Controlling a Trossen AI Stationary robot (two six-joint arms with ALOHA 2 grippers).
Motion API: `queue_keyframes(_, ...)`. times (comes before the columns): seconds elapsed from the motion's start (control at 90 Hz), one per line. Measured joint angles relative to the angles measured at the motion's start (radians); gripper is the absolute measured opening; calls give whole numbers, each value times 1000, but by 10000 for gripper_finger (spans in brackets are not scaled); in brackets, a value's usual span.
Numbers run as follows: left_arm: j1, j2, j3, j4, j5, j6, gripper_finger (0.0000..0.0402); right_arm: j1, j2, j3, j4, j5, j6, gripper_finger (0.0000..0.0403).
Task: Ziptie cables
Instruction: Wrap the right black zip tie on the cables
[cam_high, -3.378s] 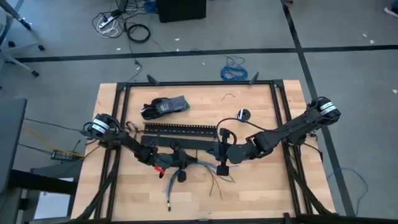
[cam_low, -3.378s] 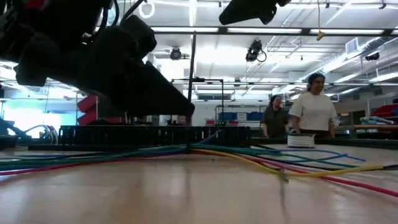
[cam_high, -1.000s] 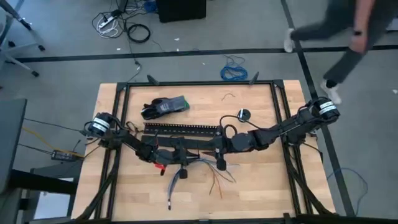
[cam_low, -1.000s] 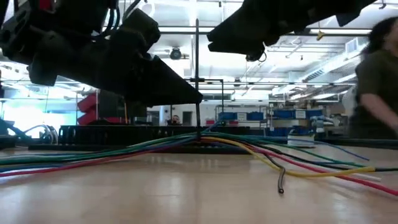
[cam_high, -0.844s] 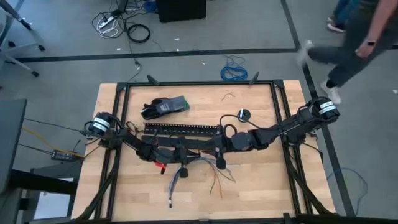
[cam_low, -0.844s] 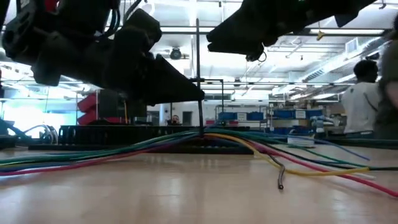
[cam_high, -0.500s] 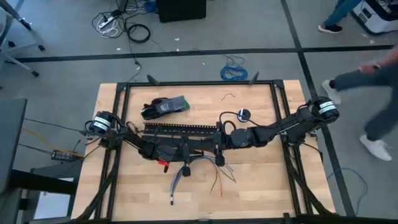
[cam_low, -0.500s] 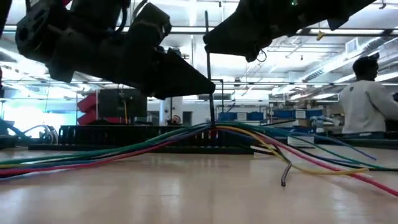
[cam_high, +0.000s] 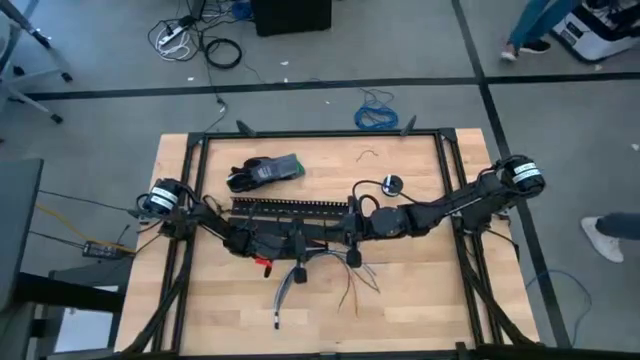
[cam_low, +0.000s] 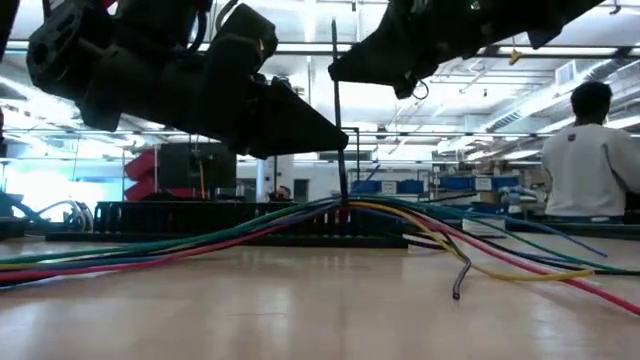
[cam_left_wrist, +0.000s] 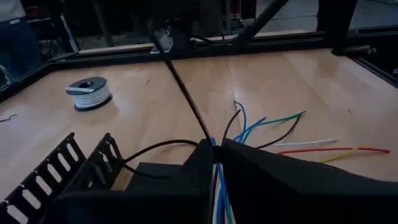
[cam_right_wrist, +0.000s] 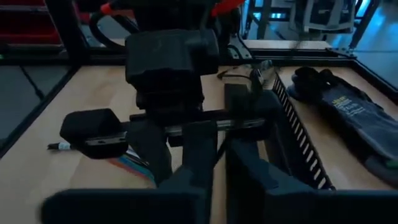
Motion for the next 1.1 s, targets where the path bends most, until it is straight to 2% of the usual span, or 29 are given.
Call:
queue_keyframes(0.8, 2, -5, 2, -37, -14, -26, 14, -56, 4, 32, 31, 1, -45, 0)
queue_keyframes(1.1, 2, -3, 1, -38, -19, -32, 14, -74, -30, 39, 21, 99, -84, 0)
